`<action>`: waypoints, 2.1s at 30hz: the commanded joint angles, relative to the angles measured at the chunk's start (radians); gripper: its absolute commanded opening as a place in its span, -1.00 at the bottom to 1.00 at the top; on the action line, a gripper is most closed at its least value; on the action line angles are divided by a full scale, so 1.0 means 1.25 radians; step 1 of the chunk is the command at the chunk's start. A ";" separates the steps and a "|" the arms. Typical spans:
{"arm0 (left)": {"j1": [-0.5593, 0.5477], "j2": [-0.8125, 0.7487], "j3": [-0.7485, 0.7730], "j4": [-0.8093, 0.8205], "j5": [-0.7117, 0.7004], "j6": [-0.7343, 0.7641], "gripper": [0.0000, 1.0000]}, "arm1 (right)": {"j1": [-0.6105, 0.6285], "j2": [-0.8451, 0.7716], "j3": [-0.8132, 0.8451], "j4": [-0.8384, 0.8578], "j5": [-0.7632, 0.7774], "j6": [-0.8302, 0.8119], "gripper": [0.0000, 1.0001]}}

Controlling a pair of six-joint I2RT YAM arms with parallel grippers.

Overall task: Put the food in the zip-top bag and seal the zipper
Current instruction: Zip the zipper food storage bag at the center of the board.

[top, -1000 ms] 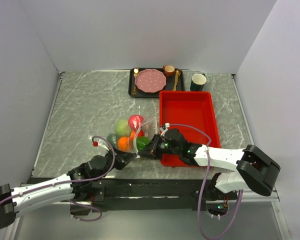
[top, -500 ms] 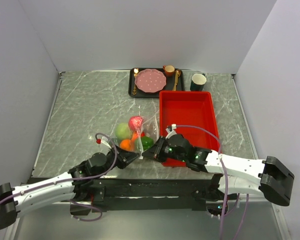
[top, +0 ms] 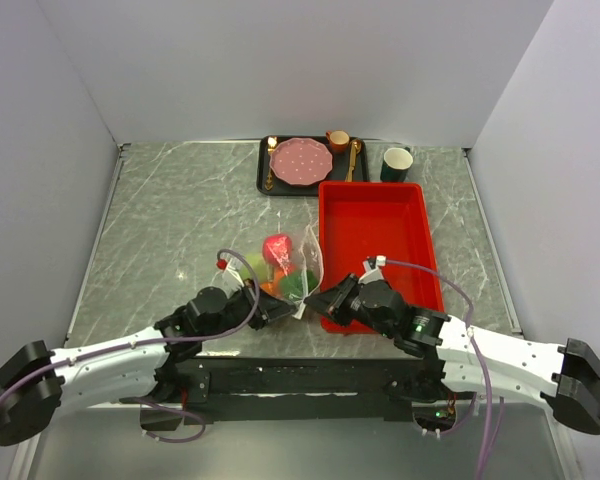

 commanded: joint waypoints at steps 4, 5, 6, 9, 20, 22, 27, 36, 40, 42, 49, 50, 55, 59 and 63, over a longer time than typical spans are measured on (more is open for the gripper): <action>0.009 0.056 0.034 0.039 0.161 0.101 -0.99 | -0.033 -0.014 -0.003 -0.019 0.130 0.013 -1.00; 0.010 0.054 0.026 0.041 0.161 0.097 -0.99 | -0.036 -0.008 0.001 -0.019 0.132 0.011 -1.00; 0.010 0.049 0.024 0.035 0.159 0.098 -0.99 | -0.048 -0.004 0.004 -0.019 0.130 0.003 -1.00; 0.012 0.018 0.017 -0.003 0.138 0.101 -0.99 | -0.073 0.008 0.024 -0.033 0.123 -0.018 -1.00; 0.017 -0.215 -0.025 -0.243 -0.014 0.046 -0.99 | -0.144 0.057 0.056 -0.026 0.059 -0.084 -1.00; 0.019 -0.258 -0.026 -0.296 -0.045 0.037 -0.99 | -0.154 0.069 0.069 -0.027 0.048 -0.101 -1.00; 0.020 -0.322 -0.028 -0.378 -0.093 0.011 -0.99 | -0.173 0.110 0.095 0.003 0.017 -0.134 -1.00; 0.023 -0.354 -0.019 -0.451 -0.137 -0.014 -0.99 | -0.204 0.137 0.129 0.005 -0.014 -0.171 -1.00; 0.022 -0.352 -0.006 -0.475 -0.151 -0.016 -0.99 | -0.226 0.130 0.131 -0.002 -0.022 -0.184 -1.00; 0.023 -0.354 -0.004 -0.491 -0.160 -0.018 -0.99 | -0.236 0.127 0.134 -0.004 -0.027 -0.198 -1.00; 0.023 -0.380 -0.009 -0.526 -0.182 -0.046 -0.99 | -0.276 0.138 0.155 -0.018 -0.058 -0.243 -1.00; 0.023 -0.385 -0.010 -0.531 -0.185 -0.049 -0.99 | -0.289 0.140 0.156 -0.019 -0.066 -0.251 -1.00; 0.023 -0.411 -0.001 -0.567 -0.208 -0.053 -0.99 | -0.317 0.166 0.166 -0.009 -0.099 -0.269 -1.00; 0.023 -0.415 0.004 -0.585 -0.213 -0.055 -0.99 | -0.332 0.190 0.185 -0.010 -0.119 -0.288 -1.00; 0.024 -0.426 -0.001 -0.593 -0.219 -0.062 -0.99 | -0.348 0.204 0.203 -0.011 -0.125 -0.301 -1.00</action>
